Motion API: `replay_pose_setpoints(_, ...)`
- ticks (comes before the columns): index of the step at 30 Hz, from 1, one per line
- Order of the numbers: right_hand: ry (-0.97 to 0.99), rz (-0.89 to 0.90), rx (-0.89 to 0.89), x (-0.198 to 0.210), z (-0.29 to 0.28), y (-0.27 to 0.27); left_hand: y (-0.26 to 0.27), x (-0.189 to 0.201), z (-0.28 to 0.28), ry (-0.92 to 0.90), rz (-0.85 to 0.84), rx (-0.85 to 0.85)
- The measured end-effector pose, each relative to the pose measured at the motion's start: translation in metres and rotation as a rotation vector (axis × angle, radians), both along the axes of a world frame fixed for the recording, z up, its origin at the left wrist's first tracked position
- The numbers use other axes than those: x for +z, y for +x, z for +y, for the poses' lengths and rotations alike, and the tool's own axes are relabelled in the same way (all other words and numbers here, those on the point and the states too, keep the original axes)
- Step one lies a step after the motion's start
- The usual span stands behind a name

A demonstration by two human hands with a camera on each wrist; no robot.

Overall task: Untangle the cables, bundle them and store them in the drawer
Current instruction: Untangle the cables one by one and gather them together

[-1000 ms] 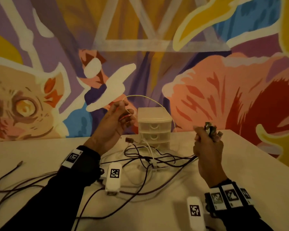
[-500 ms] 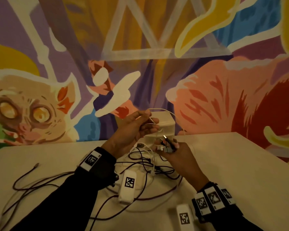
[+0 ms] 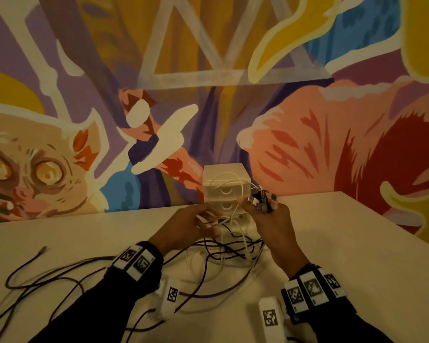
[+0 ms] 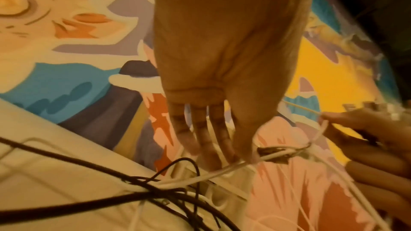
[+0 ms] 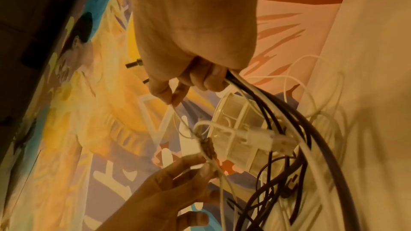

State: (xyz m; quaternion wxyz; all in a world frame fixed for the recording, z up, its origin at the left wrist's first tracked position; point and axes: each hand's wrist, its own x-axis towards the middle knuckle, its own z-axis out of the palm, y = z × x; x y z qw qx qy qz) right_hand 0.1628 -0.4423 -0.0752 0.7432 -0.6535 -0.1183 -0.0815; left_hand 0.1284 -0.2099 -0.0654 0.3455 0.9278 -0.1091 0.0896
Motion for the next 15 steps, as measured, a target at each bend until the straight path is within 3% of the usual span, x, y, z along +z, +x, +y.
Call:
replay_pose_setpoints(2,0.004,0.026,0.017,0.001,-0.001,0.000,0.014,-0.001,0.008,-0.026,-0.081,0.125)
replay_pose_setpoints(5,0.029,0.051,-0.005,0.002,-0.001,0.000,0.034,0.005,0.018,0.149,-0.181,0.282)
replay_pose_setpoints(7,0.044,0.054,-0.038,0.000,-0.002,0.002,0.043,0.005,0.016,0.207,-0.134,0.236)
replay_pose_setpoints(11,0.092,0.060,-0.106,-0.004,-0.005,0.010,0.034,-0.006,0.001,0.228,0.191,-0.086)
replay_pose_setpoints(13,0.153,0.055,-0.180,-0.004,-0.008,0.013,0.034,-0.021,0.006,0.363,0.151,-0.059)
replay_pose_setpoints(15,0.166,0.028,-0.270,-0.005,-0.012,0.018,0.039,-0.028,0.024,0.345,0.106,0.123)
